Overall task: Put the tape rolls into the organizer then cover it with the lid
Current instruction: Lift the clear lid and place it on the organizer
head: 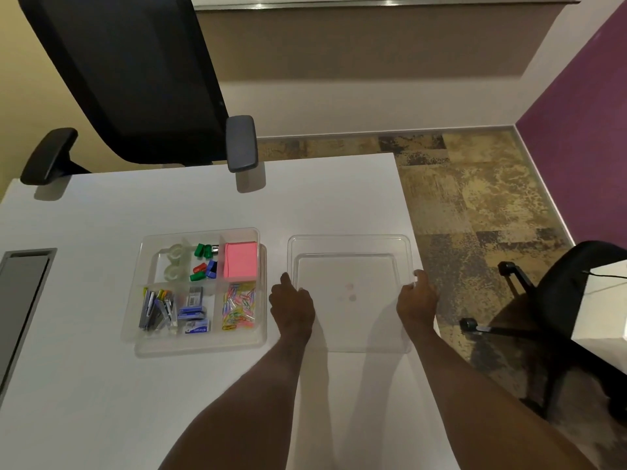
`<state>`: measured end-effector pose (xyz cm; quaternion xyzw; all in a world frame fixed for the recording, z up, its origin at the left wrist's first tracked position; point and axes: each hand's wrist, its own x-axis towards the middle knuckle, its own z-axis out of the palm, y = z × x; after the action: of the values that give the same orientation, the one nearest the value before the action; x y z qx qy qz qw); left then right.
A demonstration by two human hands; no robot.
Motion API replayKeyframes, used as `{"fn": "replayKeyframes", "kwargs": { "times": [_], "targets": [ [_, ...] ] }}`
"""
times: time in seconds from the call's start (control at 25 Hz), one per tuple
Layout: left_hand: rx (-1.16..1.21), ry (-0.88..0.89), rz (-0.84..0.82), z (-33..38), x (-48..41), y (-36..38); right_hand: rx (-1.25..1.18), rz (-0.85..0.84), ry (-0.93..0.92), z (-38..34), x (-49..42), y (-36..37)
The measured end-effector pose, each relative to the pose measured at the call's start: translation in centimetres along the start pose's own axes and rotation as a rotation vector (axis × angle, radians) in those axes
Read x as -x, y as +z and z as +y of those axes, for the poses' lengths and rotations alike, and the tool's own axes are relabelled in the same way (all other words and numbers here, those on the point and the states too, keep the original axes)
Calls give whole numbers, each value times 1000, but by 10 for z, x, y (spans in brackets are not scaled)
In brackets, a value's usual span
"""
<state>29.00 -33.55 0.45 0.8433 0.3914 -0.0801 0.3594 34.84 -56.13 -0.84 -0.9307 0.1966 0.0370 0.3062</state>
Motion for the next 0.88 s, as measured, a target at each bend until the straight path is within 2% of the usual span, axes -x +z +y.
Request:
{"fn": "replayKeyframes", "kwargs": {
  "times": [0.2,0.4,0.52,0.72,0.88],
  "targets": [
    [143,157,195,5,1,-39,-97,171,-105,-33,14,-20],
    [278,252,345,-3,1,-101,-212,178,-97,-78,37,-29],
    [275,223,389,-13,-6,-141,-214,159,-75,-107,57,-24],
    [334,153,477,-44,-16,-209,-303,135,-201,-157,101,-12],
    [388,172,511,-66,-25,-262,-402,99,-272,-196,134,-8]
  ]
}}
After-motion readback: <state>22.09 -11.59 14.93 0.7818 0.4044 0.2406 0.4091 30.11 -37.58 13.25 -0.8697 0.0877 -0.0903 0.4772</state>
